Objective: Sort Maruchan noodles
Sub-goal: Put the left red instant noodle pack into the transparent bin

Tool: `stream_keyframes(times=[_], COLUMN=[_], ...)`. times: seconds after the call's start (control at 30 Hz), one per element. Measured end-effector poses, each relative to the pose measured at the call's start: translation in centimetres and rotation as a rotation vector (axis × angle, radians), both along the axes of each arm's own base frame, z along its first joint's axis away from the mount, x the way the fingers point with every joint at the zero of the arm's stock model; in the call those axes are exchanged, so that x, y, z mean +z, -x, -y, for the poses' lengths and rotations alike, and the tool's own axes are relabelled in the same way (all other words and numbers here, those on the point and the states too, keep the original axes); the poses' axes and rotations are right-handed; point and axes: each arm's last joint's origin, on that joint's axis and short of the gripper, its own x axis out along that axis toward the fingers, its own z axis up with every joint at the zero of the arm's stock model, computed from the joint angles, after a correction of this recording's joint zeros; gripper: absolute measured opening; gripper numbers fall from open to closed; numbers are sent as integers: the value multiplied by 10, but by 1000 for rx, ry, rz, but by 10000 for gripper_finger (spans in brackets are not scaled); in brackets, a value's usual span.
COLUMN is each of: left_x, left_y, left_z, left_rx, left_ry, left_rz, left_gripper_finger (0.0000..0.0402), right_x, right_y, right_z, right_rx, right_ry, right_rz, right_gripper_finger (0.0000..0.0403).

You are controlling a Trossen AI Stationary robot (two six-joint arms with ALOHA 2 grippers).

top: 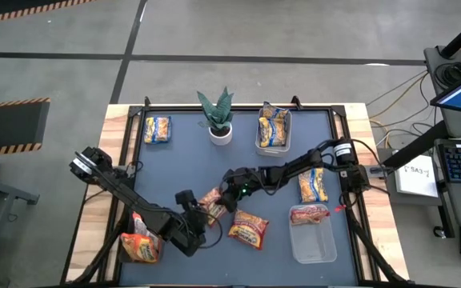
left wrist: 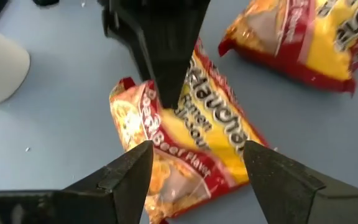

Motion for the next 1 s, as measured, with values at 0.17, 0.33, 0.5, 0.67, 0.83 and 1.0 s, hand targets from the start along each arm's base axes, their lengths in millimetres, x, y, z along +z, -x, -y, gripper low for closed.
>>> stream_keyframes(times=[0.17, 0.33, 0.5, 0.67, 0.83, 1.0], left_x=[8, 14, 20, 25, 28, 33], left_y=[-5, -8, -10, -11, -12, -12], left_z=[2, 3, 5, 8, 7, 10], left_rx=[15, 39, 37, 33, 49, 64], left_ry=[-24, -74, -117, -116, -164, -191], left_rz=[53, 118, 152, 163, 192, 231], left_gripper_finger=[227, 221, 215, 208, 203, 201], right_x=[0, 1, 2, 3, 10, 26], right_y=[0, 0, -1, -1, 0, 2], right_z=[1, 0, 0, 0, -1, 0], right_rx=[43, 57, 62, 75, 87, 109], right_ry=[15, 25, 24, 16, 10, 12], right_rz=[7, 20, 43, 46, 57, 96], right_gripper_finger=[176, 164, 121, 66, 48, 48])
